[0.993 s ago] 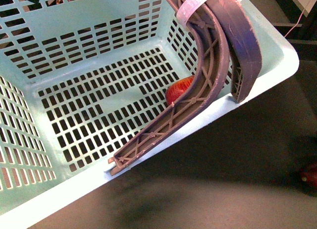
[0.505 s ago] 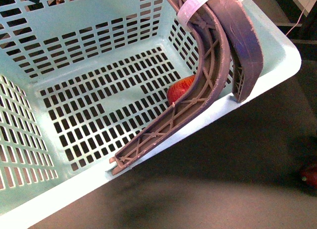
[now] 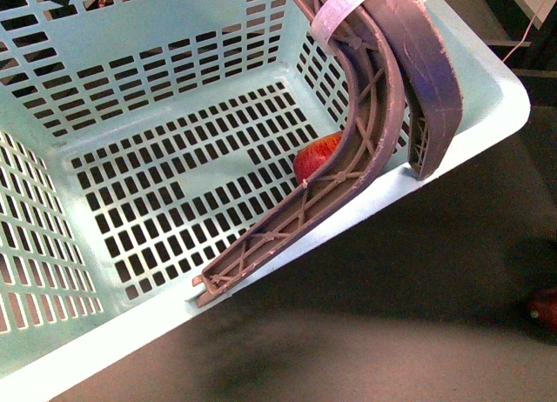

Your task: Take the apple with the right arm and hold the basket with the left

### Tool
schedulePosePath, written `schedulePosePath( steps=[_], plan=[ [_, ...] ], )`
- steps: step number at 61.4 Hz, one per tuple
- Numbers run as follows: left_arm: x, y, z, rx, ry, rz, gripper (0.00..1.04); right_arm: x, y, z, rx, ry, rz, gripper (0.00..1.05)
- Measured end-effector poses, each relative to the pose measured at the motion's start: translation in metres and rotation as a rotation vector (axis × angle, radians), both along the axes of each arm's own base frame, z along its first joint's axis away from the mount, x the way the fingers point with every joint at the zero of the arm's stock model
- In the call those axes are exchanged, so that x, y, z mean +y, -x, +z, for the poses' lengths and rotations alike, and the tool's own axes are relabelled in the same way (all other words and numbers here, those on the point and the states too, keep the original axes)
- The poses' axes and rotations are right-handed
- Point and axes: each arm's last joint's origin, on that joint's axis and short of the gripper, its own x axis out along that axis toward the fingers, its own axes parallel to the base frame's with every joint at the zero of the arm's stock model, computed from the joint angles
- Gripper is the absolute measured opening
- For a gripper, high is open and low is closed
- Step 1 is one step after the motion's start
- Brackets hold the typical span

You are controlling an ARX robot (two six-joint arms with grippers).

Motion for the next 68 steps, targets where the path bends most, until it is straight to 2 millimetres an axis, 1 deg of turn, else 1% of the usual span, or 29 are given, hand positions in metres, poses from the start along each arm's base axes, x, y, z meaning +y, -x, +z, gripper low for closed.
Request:
schedulePosePath(
  steps=[5, 8, 12, 27, 41, 46, 50, 61, 64, 68],
  plan=[
    [0.0, 0.0, 0.0, 0.0, 0.0, 0.0, 0.15, 0.0, 0.002, 0.0, 0.0, 0.0, 0.0, 0.02],
    [0.0, 0.0, 0.0, 0.0, 0.001, -0.001, 0.15, 0.0, 0.007, -0.004, 0.032, 0.0, 0.003, 0.02],
    [0.0, 0.0, 0.0, 0.0, 0.001, -0.001, 0.15, 0.0, 0.011, -0.003, 0.014, 0.0, 0.0, 0.02],
    [0.0, 0.0, 0.0, 0.001, 0.002, -0.001, 0.15, 0.0, 0.012, -0.003, 0.006, 0.0, 0.0, 0.02],
    [0.0, 0.0, 0.0, 0.0, -0.001, 0.001, 0.15, 0.0, 0.012, -0.003, 0.005, 0.0, 0.0, 0.38],
    [0.0, 0.0, 0.0, 0.0, 0.0, 0.0, 0.15, 0.0, 0.012, -0.003, 0.005, 0.0, 0.0, 0.56],
    [0.0, 0.0, 0.0, 0.0, 0.0, -0.001, 0.15, 0.0, 0.012, -0.003, 0.005, 0.0, 0.0, 0.64],
    [0.0, 0.0, 0.0, 0.0, 0.0, -0.001, 0.15, 0.0, 0.012, -0.003, 0.005, 0.0, 0.0, 0.94],
    [0.0, 0.0, 0.0, 0.0, 0.0, -0.001, 0.15, 0.0, 0.012, -0.003, 0.005, -0.001, 0.0, 0.98],
    [0.0, 0.0, 0.0, 0.0, 0.0, -0.001, 0.15, 0.0, 0.012, -0.003, 0.005, 0.0, 0.0, 0.96]
  ],
)
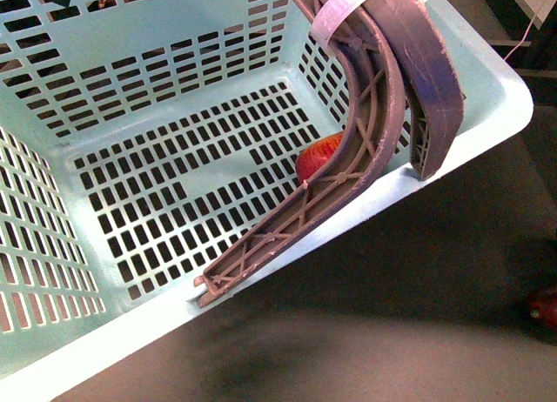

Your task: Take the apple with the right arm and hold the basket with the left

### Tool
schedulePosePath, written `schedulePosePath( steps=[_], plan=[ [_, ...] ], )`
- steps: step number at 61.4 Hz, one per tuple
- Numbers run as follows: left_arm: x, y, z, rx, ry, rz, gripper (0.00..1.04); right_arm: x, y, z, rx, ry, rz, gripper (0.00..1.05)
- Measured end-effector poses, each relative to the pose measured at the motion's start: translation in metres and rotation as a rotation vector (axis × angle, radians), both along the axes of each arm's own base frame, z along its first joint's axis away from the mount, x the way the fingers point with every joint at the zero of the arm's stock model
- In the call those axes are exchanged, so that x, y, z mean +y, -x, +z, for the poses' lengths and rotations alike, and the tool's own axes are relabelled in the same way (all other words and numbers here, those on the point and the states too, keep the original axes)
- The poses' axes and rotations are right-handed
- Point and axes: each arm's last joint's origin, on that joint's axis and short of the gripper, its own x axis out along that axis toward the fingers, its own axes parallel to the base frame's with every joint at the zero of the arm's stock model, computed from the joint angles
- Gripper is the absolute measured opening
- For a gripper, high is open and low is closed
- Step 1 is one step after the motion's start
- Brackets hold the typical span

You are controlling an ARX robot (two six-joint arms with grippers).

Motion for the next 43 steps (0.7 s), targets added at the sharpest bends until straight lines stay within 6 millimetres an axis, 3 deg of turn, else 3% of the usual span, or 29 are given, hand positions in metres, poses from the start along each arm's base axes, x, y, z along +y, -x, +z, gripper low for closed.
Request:
schedulePosePath(
  steps=[12, 23, 43],
  plan=[
    [0.0, 0.0, 0.0, 0.0, 0.0, 0.001, 0.15, 0.0, 0.0, 0.0, 0.0, 0.0, 0.0, 0.96],
    [-0.004, -0.001, 0.005, -0.062, 0.06, 0.392, 0.15, 0.0, 0.0, 0.0, 0.0, 0.0, 0.0, 0.96],
    [0.038, -0.02, 0.001, -0.031, 0.169, 0.591, 0.15, 0.0, 0.0, 0.0, 0.0, 0.0, 0.0, 0.96]
  ],
)
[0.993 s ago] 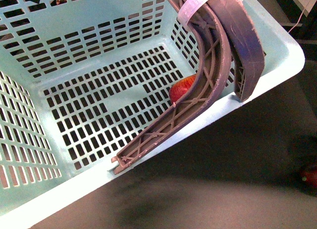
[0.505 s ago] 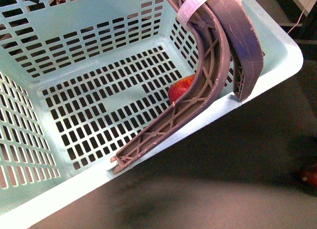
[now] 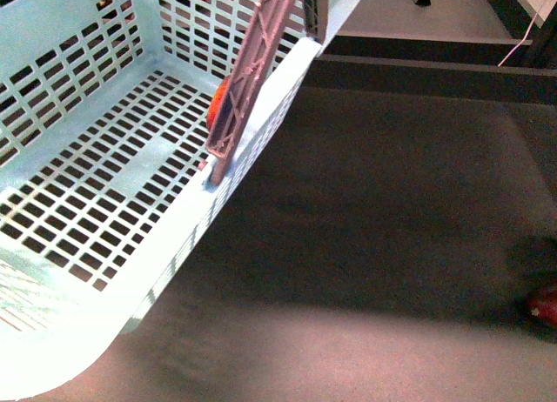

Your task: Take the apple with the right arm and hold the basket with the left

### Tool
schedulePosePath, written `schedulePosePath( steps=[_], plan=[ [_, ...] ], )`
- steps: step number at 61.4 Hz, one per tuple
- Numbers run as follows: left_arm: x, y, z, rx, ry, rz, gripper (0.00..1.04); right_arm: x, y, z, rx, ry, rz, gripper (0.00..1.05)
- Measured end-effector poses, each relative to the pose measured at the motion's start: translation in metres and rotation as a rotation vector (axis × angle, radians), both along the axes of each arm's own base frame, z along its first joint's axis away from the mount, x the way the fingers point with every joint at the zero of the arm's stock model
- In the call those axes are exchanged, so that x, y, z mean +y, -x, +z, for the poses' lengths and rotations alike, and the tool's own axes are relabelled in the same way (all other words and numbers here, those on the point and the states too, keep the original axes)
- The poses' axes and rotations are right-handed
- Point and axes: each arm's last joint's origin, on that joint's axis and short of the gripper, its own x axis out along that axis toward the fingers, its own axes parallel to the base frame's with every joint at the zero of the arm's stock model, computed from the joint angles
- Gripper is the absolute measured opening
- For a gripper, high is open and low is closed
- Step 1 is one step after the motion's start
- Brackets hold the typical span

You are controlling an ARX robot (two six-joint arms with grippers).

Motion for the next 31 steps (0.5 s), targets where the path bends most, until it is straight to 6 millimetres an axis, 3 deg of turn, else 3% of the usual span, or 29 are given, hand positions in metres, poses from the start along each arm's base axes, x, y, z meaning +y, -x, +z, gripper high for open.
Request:
schedulePosePath(
  steps=[13, 20, 31],
  plan=[
    [0.042, -0.025, -0.025, 0.098, 0.116, 0.149, 0.15, 0.0, 0.0, 0.0, 0.0, 0.0, 0.0, 0.96],
    [0.073, -0.044, -0.051, 0.145, 0.142, 0.262, 0.15, 0.0, 0.0, 0.0, 0.0, 0.0, 0.0, 0.96],
    [0.089, -0.056, -0.078, 0.207, 0.145, 0.328, 0.15, 0.0, 0.0, 0.0, 0.0, 0.0, 0.0, 0.96]
  ],
)
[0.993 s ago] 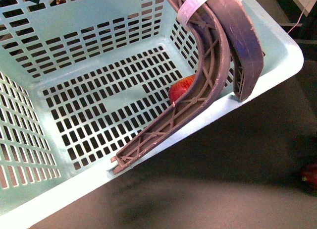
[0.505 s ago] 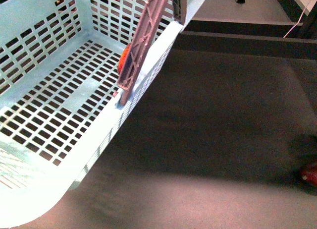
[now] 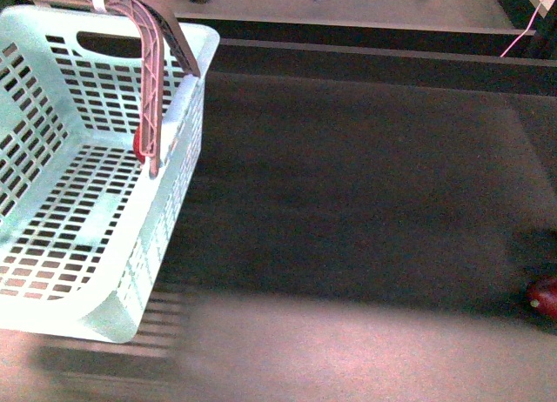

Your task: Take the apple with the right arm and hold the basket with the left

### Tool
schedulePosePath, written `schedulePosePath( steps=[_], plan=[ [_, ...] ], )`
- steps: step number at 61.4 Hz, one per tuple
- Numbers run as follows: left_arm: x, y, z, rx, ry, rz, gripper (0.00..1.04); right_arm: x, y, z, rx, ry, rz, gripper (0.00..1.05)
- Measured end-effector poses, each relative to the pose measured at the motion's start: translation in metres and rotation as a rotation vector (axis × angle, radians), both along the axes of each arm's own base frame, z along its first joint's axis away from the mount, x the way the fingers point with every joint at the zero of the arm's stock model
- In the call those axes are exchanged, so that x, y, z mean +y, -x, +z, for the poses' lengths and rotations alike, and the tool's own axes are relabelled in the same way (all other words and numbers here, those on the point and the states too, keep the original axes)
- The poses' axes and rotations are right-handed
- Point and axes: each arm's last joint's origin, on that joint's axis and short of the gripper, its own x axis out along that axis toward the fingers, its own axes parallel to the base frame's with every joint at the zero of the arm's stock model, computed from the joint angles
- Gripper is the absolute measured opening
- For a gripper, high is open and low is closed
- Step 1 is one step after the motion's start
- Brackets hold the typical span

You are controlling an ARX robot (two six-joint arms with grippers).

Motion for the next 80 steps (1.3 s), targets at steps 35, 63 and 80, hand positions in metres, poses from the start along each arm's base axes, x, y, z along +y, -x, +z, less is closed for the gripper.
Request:
schedulePosePath(
  steps=[35, 63, 80],
  plan=[
    [0.021, 0.003, -0.043, 0.089, 0.063, 0.045, 0.15, 0.0, 0.0, 0.0, 0.0, 0.0, 0.0, 0.96],
    [0.016, 0.018, -0.054, 0.181, 0.056, -0.046, 0.33, 0.0, 0.0, 0.0, 0.0, 0.0, 0.0, 0.96],
    [0.012, 0.031, -0.031, 0.126, 0.043, -0.046, 0.81, 0.0, 0.0, 0.0, 0.0, 0.0, 0.0, 0.96]
  ],
)
